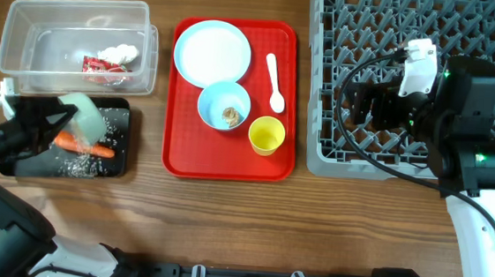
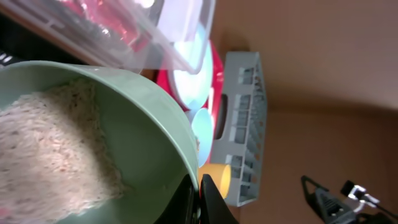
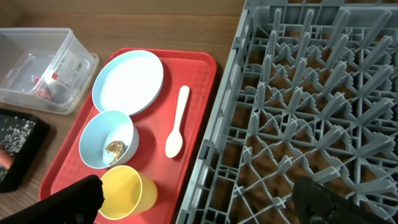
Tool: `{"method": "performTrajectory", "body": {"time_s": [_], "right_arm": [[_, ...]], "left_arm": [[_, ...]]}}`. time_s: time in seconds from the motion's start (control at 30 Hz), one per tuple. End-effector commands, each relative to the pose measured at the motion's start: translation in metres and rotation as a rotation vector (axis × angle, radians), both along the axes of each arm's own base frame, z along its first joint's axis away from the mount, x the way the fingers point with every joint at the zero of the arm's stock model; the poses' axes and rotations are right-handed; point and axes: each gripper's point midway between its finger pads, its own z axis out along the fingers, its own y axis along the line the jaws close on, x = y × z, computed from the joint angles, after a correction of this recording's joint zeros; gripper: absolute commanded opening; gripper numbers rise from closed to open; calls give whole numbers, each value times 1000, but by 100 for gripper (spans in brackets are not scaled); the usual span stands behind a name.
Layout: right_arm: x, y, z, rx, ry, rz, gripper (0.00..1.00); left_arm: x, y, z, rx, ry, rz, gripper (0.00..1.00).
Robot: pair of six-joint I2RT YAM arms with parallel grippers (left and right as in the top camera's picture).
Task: Sort waste into correct bins and load items into the dishwasher rack
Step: 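Carry the rice bowl over the black tray and tip the rice out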
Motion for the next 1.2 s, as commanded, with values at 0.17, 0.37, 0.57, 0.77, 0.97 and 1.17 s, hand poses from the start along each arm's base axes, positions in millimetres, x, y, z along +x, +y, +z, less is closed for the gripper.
{"method": "performTrajectory", "body": {"time_s": [0.17,0.37,0.57,0.77,0.97,1.17], "right_arm": [[1,1,4,14,-4,2,100],[1,1,4,13,-4,2,100],[1,1,4,13,-3,2,100],[1,1,4,14,-3,2,100],[1,1,4,14,-3,2,100],[1,1,4,13,-4,2,99]], "left_arm": [[5,-1,25,-74,-117,30,4],[7,-4,40,-151,-163,49,4],[8,-4,45,-172,-178,56,4],[4,3,53,-236,-183,101,4],[-4,13,55,-267,-167,154,4],[-6,17,55,-267,-167,166,4]]}}
